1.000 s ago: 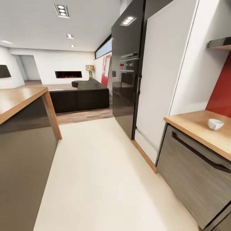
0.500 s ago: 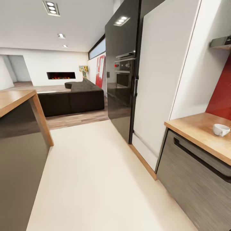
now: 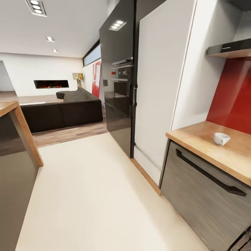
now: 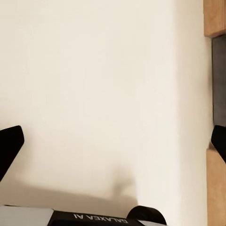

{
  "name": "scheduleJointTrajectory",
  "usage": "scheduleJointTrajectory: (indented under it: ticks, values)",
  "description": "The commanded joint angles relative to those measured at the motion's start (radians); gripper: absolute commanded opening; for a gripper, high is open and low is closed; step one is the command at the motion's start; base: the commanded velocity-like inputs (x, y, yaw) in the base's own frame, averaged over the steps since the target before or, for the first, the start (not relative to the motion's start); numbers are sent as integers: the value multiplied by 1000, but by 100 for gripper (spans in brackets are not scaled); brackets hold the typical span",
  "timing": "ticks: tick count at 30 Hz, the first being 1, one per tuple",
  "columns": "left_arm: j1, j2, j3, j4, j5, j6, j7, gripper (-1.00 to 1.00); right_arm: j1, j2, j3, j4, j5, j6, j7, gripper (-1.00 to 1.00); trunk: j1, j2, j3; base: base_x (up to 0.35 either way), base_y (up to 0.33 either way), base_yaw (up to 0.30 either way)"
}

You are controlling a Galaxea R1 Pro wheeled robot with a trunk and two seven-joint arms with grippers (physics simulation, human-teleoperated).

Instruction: Set up a coffee station on the kitchen countertop: keep the coffee maker on the countertop, move the bottle of coffee from the kitchen shelf to the counter next to the coffee maker, place a paper coffee filter on top of the coffee maker, put the saucer next to the coffee maker with the coffee cup on the saucer, and place the electric kettle next to the coffee maker.

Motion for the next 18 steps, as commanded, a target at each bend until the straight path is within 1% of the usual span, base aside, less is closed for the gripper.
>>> scheduleJointTrajectory:
  ticks: [1,5,10,13,18]
  values:
    - [-1,0,4,1,-4,-4,-3,100,-1,0,-8,0,9,-5,4,100,0,0,0,3,0,-219]
    - [-1,0,4,1,-4,-4,-2,100,-1,0,-8,0,9,-5,4,100,0,0,2,92,54,-147]
    - [-1,1,4,1,-4,-4,-1,100,-1,0,-8,0,9,-5,4,100,0,0,3,264,154,-53]
    - [-1,1,5,1,-4,-4,-2,100,-1,0,-8,0,9,-5,5,100,0,0,4,131,77,-183]
    - [-1,2,6,1,-4,-4,-1,100,-1,0,-8,-1,9,-3,11,100,0,0,6,41,24,-224]
